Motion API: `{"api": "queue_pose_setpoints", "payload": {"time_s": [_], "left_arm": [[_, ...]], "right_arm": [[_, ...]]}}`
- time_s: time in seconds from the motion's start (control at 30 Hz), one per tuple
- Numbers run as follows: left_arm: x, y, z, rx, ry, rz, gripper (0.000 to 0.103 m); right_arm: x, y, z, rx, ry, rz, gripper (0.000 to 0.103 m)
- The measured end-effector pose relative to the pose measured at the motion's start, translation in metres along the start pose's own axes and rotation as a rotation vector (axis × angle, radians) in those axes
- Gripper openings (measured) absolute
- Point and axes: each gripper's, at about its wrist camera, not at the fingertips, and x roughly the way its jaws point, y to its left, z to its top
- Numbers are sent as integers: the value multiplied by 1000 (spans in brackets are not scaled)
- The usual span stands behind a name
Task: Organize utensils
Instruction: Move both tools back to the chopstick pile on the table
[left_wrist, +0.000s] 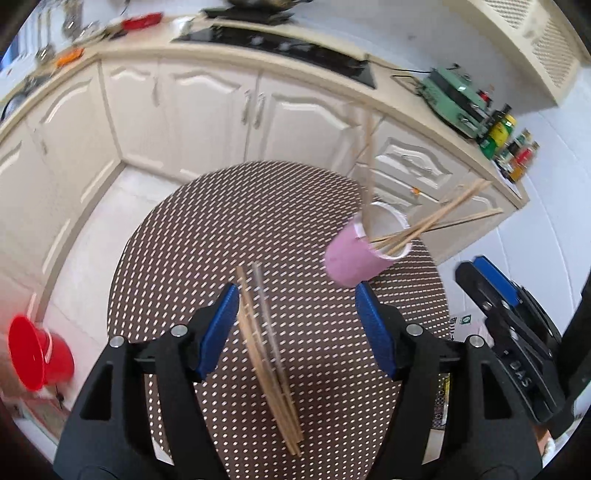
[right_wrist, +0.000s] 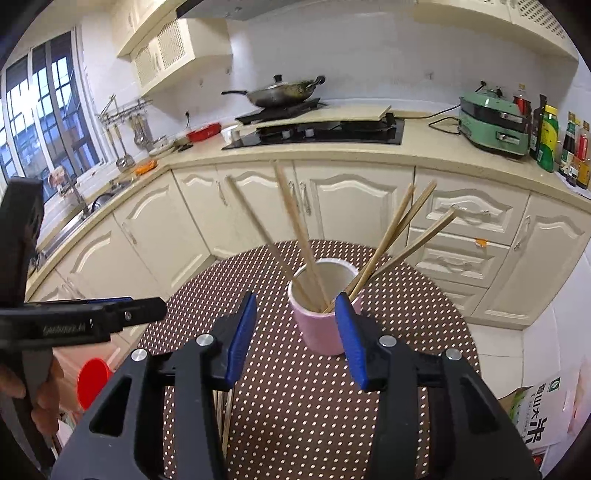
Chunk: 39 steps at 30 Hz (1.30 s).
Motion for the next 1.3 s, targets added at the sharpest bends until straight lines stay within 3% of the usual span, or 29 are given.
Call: {"api": "queue_pose_setpoints", "payload": {"time_s": [0.37,0.63,1.0,1.3], "left_arm": [[63,52,-35,-85,167,67,65],[112,53,-59,-26,302,111,65],[140,56,-72,38,361,169,65],[157,53,-57,37,383,209,65]], "right_arm": [[38,26,-34,-43,148,32,42],[70,34,-62,-44,266,32,42],[96,41,-72,-34,339,34,43],[113,40,-70,-19,382,31,44]]}}
